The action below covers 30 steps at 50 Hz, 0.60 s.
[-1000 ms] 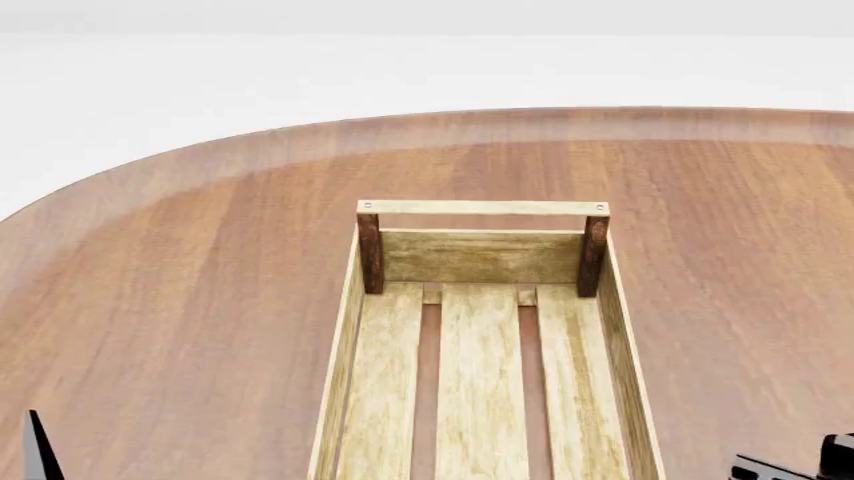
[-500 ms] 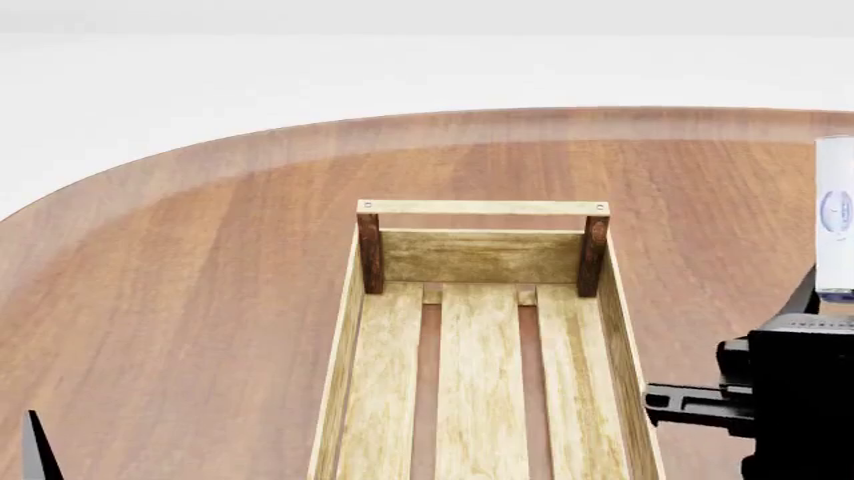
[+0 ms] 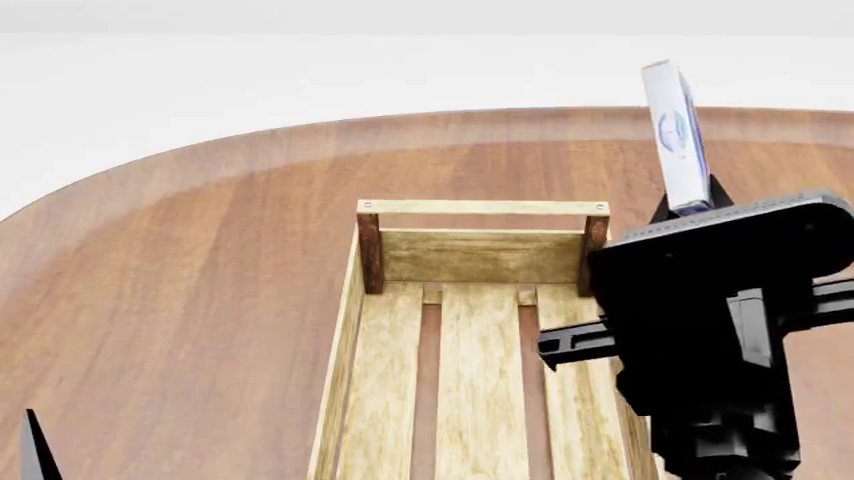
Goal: Pick up the cream cheese and put it in the tray.
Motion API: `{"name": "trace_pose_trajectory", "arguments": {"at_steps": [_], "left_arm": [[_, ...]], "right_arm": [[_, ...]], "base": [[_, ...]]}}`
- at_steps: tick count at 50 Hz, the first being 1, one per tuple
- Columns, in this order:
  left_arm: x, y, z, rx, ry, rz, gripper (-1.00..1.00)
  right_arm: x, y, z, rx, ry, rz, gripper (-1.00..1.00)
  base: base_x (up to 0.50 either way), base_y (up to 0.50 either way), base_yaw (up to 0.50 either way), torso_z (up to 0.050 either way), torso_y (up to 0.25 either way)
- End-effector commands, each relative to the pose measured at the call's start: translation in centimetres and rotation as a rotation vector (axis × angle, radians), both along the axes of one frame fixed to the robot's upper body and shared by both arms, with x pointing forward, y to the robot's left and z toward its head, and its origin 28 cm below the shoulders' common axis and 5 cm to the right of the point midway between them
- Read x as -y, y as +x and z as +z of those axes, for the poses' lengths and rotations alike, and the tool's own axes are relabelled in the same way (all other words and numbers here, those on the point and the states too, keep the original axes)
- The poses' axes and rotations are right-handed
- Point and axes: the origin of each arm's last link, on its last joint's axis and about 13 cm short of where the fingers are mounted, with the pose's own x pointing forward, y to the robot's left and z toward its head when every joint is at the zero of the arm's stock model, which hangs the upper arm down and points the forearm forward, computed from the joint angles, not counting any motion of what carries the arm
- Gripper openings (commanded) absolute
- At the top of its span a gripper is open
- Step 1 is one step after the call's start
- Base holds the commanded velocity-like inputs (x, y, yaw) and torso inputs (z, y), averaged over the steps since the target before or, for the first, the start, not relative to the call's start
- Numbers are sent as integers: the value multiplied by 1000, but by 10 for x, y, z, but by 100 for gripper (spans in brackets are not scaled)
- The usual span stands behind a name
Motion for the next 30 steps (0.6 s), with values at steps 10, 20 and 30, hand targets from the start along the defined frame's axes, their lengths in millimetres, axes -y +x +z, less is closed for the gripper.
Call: {"name": "trace_pose_trajectory", "arguments": {"at_steps": [10,20,30], "left_arm": [[0,0,0,0,-1,-2,100],[0,1,0,0,-1,-1,100],[-1,2,-1,0,-2,1,100]], "right_arm": [[-17,13,9,0,-11,128,-100],[-24,12,8,-29,123,280,-100],[-27,10,6,-63,268,391,-100]], "base": [[0,0,0,0,0],[0,0,0,0,1],[0,0,0,2,0]]}}
